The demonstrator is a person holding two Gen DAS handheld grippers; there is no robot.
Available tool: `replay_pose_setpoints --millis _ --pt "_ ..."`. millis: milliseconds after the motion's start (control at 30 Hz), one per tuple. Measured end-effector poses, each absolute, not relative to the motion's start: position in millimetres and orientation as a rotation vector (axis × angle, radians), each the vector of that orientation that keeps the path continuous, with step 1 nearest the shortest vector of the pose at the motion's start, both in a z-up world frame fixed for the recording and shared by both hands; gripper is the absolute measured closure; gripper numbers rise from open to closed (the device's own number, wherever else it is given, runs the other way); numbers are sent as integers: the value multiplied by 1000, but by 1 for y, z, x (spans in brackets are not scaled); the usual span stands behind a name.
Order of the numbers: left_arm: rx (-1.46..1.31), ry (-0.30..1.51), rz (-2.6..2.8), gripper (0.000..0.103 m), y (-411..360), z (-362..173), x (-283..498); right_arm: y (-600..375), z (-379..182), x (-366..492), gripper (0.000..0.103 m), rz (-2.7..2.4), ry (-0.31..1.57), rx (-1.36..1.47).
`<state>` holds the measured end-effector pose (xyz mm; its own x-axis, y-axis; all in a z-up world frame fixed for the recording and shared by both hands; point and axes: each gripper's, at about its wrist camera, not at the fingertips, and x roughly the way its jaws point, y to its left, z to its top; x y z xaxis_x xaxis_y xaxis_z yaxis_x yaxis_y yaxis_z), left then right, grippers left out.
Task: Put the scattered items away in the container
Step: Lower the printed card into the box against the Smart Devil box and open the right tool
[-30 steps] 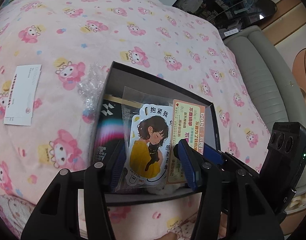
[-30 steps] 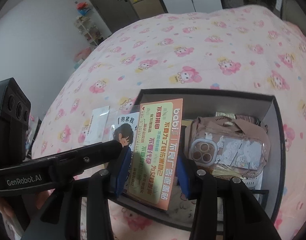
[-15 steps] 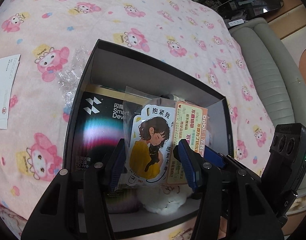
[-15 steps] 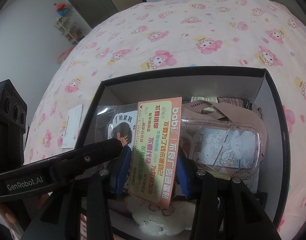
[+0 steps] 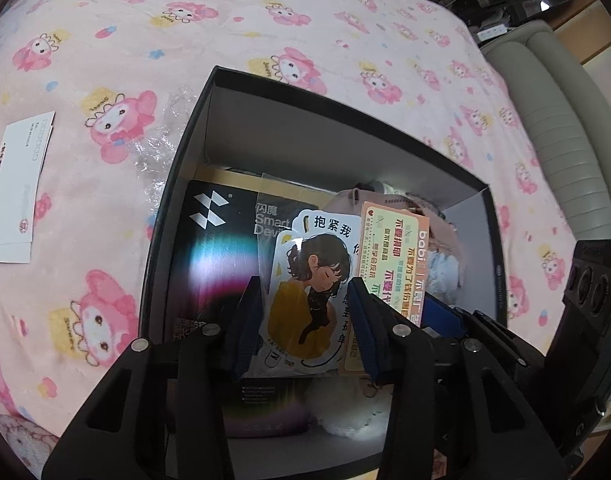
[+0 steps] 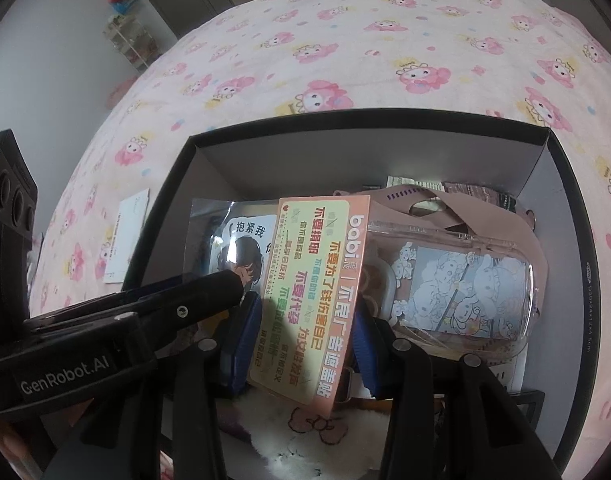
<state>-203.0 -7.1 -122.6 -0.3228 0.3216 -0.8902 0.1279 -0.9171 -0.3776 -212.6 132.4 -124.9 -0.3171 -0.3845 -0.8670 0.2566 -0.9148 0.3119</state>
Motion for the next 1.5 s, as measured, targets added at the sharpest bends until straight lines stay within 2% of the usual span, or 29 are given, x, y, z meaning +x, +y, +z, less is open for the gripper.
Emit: replay_pose_setpoints --millis 167,233,433,567,733,900,967,1033,1167,1233,1300,1500 --pt "-1903 -407 2442 64 8 -131 -211 131 -139 -216 62 -2228 -159 1604" --pt "-1924 -311 2433 60 15 -135 -218 130 -141 -216 62 -2234 -129 1604" --pt "-1863 -241 2532 57 14 -113 -211 142 -135 -218 62 -2206 -218 1605" --pt "-1779 -313 2552 57 2 -99 -197 154 -120 -212 62 -2270 -222 1560" --pt "-1721 -281 2453 57 23 -95 -192 180 -113 -213 62 -2285 -351 1571" --pt "-1738 -89 2474 57 62 -105 -192 205 -91 -209 62 -2391 -413 1537" --pt "-1765 -29 2451 55 80 -112 -194 209 -86 -207 62 -2458 -362 1533" --pt "-1764 17 2424 44 95 -117 -195 210 -86 -207 62 -2487 -317 1545" --pt "-1821 161 2440 43 111 -133 -198 215 -94 -211 62 -2480 -286 1599" --pt "-1863 161 2465 43 105 -141 -200 214 -98 -214 62 -2469 -275 1623" --pt "-1902 120 2502 48 92 -145 -203 210 -102 -215 62 -2458 -252 1632" --pt "-1884 -163 2488 50 50 -135 -202 196 -102 -210 62 -2488 -165 1596"
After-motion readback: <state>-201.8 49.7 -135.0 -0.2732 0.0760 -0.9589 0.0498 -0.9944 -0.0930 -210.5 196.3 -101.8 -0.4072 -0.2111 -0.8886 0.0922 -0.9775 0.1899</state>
